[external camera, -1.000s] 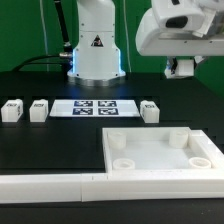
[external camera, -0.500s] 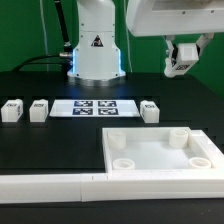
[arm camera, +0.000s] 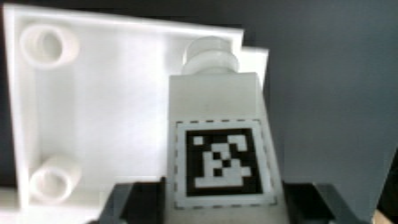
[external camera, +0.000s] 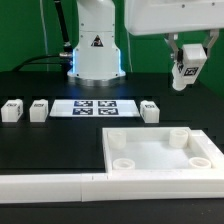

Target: Assemble square table

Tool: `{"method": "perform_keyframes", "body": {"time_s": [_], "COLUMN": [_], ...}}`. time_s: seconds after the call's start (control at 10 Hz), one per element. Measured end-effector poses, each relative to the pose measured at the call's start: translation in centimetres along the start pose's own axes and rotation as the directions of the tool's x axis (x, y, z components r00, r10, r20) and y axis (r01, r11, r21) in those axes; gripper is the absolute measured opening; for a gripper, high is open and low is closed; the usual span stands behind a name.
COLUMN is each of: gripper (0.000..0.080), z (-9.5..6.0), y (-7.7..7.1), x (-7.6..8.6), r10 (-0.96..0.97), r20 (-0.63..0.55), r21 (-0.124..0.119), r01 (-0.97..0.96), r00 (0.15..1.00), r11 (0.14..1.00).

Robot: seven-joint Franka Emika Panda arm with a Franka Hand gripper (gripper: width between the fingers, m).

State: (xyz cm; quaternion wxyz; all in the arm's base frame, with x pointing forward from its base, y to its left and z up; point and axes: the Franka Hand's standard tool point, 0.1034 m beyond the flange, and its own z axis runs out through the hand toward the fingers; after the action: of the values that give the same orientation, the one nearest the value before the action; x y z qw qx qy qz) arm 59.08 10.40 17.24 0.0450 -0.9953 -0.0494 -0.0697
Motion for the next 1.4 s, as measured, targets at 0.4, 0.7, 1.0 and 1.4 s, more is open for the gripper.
{"method": "perform_keyframes", "body": {"time_s": [0.4, 0.7, 1.0, 1.4], "gripper": [0.0291, 0.0291, 0.0291, 0.0291], "z": [0.3, 0.7, 4.4, 6.7], "y": [0.4, 0.4, 0.1, -0.7], "x": [1.0, 0.8, 1.5, 3.2], "r10": [-0.003, -0.004, -0.045, -0.046], "r20": [-0.301, -0.363, -0.385, -0.382], "r21": [-0.009, -0.011, -0.026, -0.017], "r01": [0.0, 0.0, 0.038, 0.043], "r00": [0.954, 0.932, 0.922, 0.923], "r11": [1.0, 1.0, 0.999, 0.999]}}
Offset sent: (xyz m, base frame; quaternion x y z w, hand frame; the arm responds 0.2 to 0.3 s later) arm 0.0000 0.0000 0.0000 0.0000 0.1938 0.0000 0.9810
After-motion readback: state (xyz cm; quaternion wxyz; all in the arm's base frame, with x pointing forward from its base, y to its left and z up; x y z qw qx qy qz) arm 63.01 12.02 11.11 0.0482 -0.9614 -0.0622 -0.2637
